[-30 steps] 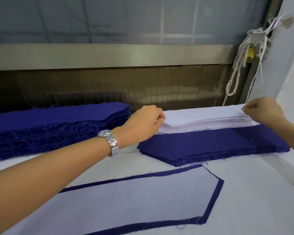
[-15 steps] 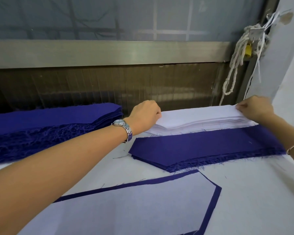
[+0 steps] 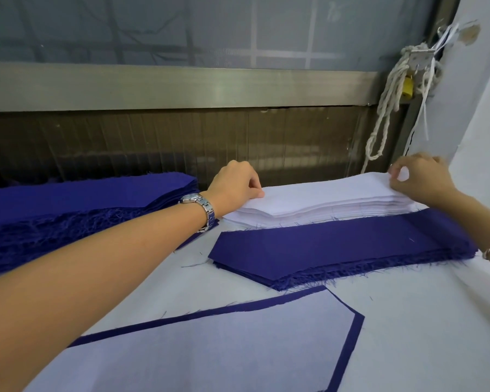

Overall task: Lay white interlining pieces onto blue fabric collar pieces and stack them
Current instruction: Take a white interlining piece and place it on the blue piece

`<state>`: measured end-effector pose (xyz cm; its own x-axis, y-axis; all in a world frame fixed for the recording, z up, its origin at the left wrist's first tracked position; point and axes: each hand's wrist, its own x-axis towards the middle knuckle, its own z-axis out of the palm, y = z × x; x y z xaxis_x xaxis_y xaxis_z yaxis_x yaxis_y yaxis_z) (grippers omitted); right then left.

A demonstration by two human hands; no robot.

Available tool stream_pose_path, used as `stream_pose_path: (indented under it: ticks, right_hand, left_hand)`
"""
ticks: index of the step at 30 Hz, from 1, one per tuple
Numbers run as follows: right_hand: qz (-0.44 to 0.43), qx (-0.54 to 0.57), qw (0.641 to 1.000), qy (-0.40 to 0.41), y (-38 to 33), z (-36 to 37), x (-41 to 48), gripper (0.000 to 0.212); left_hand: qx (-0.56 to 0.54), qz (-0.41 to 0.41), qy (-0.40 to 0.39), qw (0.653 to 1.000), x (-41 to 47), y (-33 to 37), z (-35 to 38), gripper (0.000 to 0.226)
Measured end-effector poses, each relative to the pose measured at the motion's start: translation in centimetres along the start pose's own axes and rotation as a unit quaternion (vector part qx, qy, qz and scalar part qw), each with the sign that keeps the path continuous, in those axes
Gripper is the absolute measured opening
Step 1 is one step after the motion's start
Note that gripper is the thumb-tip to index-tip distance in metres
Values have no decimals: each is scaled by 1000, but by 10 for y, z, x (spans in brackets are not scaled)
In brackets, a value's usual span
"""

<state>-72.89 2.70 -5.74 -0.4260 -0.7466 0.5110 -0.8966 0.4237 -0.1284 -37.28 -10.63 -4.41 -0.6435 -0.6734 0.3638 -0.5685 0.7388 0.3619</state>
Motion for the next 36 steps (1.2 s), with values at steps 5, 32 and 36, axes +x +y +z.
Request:
stream_pose_path:
  ticks: [5, 32, 36]
  right_hand:
    - [-72, 25, 997, -10, 4, -8, -6, 28]
    - [-20, -94, 995, -39, 5, 4, 14, 14]
    - [-95, -73, 993, 17, 2, -3, 11, 9]
  left_hand:
    - [-7, -9, -12, 1000, 1, -2, 1, 25]
    - [16, -15, -48, 999, 2, -4, 6, 26]
    - [14, -17, -49, 999, 3, -4, 7, 26]
